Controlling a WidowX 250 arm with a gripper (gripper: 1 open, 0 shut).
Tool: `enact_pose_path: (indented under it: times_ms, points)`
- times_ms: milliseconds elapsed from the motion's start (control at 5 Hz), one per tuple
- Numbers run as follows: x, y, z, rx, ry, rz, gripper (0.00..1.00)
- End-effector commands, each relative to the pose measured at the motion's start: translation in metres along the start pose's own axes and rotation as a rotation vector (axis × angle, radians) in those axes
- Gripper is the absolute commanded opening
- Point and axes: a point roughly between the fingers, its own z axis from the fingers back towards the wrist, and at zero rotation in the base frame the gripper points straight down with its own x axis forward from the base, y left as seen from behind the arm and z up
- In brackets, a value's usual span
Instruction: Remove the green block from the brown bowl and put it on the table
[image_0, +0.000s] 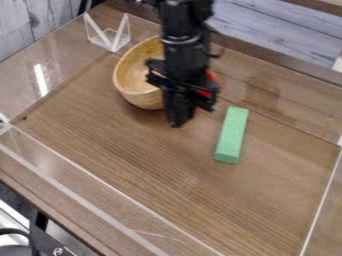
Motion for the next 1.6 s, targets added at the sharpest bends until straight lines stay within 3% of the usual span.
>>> enact_pose_path:
  times_ms: [0, 200, 400, 600, 800, 1200, 1400]
  points:
    - [-0.009, 0.011, 0.014, 0.004, -0.043, 0.030, 0.00]
    - [-0.016, 0.014, 0.013, 0.004, -0.028, 0.064, 1.00]
    - [-0.022, 0.015, 0.011, 0.003, -0.016, 0.104, 1.00]
    - [-0.018, 0.002, 0.005, 0.006, -0.006, 0.105, 0.00]
    - [-0.014, -0.010, 0.000, 0.010, 0.004, 0.099, 1.00]
    - [-0.012, -0.011, -0.016, 0.025, -0.003, 0.155, 1.00]
    - [0.006, -0.003, -0.012, 0.030, -0.018, 0.235, 1.00]
